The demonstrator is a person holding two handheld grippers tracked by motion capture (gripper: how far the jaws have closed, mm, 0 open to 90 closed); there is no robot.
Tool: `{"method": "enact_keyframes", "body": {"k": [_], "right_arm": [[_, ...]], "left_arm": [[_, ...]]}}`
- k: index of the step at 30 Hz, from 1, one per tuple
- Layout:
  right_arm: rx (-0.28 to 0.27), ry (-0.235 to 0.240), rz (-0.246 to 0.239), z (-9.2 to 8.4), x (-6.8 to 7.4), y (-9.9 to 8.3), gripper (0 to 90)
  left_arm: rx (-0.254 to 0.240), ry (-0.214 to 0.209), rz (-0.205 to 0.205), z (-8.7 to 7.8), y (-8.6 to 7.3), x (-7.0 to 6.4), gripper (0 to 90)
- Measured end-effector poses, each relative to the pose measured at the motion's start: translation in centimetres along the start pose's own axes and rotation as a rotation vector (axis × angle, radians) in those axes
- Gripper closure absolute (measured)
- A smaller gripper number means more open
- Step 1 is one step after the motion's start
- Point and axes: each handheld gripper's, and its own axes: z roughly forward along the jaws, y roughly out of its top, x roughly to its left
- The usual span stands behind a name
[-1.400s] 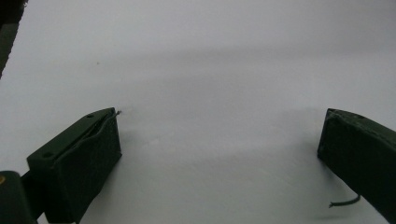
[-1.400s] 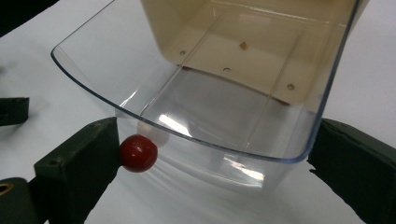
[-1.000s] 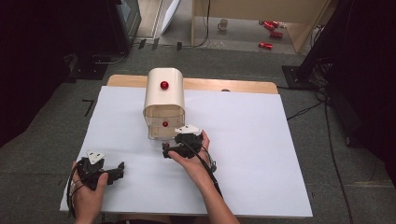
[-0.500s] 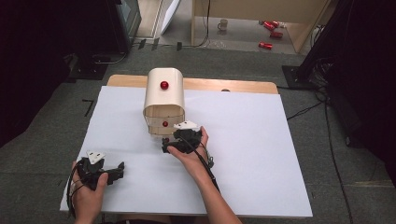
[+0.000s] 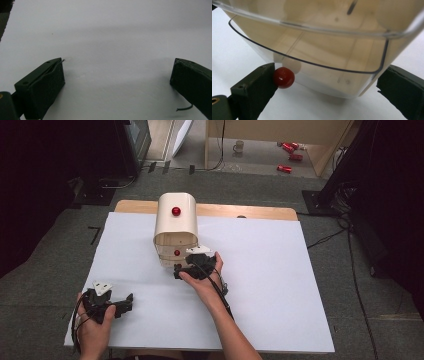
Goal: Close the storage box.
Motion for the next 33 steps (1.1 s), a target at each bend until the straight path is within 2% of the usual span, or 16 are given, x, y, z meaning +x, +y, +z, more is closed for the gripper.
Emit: {"method": "enact_keyframes", "body": {"k": [8, 14, 21, 23, 24, 25, 27, 28, 30, 32, 33], "right_arm": [[-0.007, 0.004, -0.002, -0.3, 0.0, 0.1, 3.7], [-0.022, 0.013, -0.011, -1.5, -0.5, -0.1, 4.0], [-0.031, -0.015, 0.010, -3.8, -3.0, -1.2, 3.9], [-0.029, -0.031, 0.020, -4.8, -4.2, -2.0, 3.9], [-0.029, -0.031, 0.020, -4.8, -4.2, -2.0, 3.9], [-0.030, -0.045, 0.026, -5.5, -5.1, -2.6, 4.0], [-0.033, -0.055, 0.039, -6.3, -5.9, -3.1, 4.0], [-0.033, -0.055, 0.039, -6.3, -5.9, -3.1, 4.0], [-0.039, -0.074, 0.056, -7.5, -7.2, -3.9, 4.0], [-0.040, -0.082, 0.059, -7.9, -7.6, -4.2, 3.9], [-0.041, -0.093, 0.067, -8.5, -8.4, -4.7, 3.9]], "left_arm": [[0.000, 0.000, 0.000, 0.0, 0.0, 0.0, 0.0], [0.000, 0.000, 0.000, 0.0, 0.0, 0.0, 0.0], [-0.001, 0.000, -0.001, 0.0, 0.0, 0.0, 0.0], [-0.002, 0.000, -0.002, 0.0, 0.0, 0.0, 0.0], [-0.002, 0.000, -0.002, 0.0, 0.0, 0.0, 0.0], [-0.003, 0.000, -0.002, 0.0, 0.0, 0.0, 0.0], [-0.003, 0.000, -0.003, 0.0, 0.0, 0.0, 0.0], [-0.004, 0.001, -0.004, 0.0, 0.0, 0.0, 0.0], [-0.004, 0.000, -0.003, 0.0, 0.0, 0.0, 0.0], [-0.004, 0.001, -0.003, 0.0, 0.0, 0.0, 0.0], [-0.004, 0.001, -0.003, 0.0, 0.0, 0.0, 0.0]]}}
